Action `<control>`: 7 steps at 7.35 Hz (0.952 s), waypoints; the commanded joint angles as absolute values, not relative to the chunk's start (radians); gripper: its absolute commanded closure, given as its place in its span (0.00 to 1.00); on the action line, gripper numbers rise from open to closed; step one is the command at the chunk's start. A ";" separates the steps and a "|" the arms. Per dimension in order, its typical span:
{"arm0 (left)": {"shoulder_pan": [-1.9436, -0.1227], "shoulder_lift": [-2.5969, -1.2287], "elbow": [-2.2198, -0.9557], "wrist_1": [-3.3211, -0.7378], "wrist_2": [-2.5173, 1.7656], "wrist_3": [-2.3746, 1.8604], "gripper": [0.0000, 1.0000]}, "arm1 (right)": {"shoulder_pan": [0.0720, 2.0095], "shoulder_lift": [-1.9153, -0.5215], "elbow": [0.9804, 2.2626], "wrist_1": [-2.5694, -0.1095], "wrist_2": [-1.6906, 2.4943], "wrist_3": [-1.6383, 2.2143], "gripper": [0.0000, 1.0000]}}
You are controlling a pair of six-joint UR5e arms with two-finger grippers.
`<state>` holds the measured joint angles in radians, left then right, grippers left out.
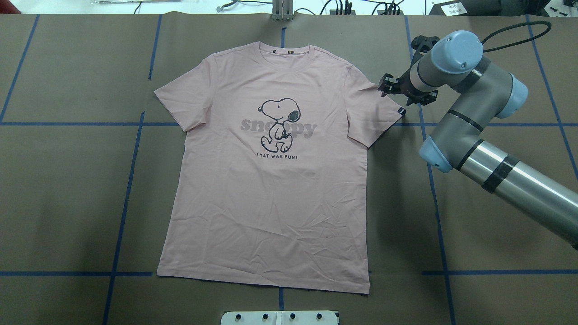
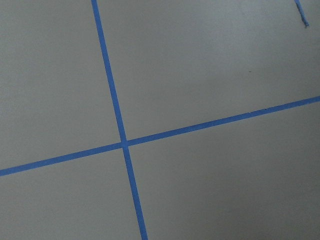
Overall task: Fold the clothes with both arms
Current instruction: 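Move the right gripper to the sleeve nearest it and grasp it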
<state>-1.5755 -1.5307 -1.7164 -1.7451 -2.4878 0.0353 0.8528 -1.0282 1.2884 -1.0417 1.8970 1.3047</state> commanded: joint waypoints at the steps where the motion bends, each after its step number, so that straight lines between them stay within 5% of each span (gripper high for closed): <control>1: -1.575 -1.522 -1.730 -1.752 -2.555 0.034 0.00 | 0.850 -1.019 1.285 -1.042 1.891 1.315 0.22; 7: -1.575 -1.529 -1.729 -1.786 -2.565 0.011 0.00 | 0.845 -1.058 1.295 -1.040 1.888 1.325 0.22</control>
<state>-1.5754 -1.5303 -1.7257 -1.7846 -2.5641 0.0215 0.8489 -1.0485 1.2952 -1.0402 1.8891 1.3251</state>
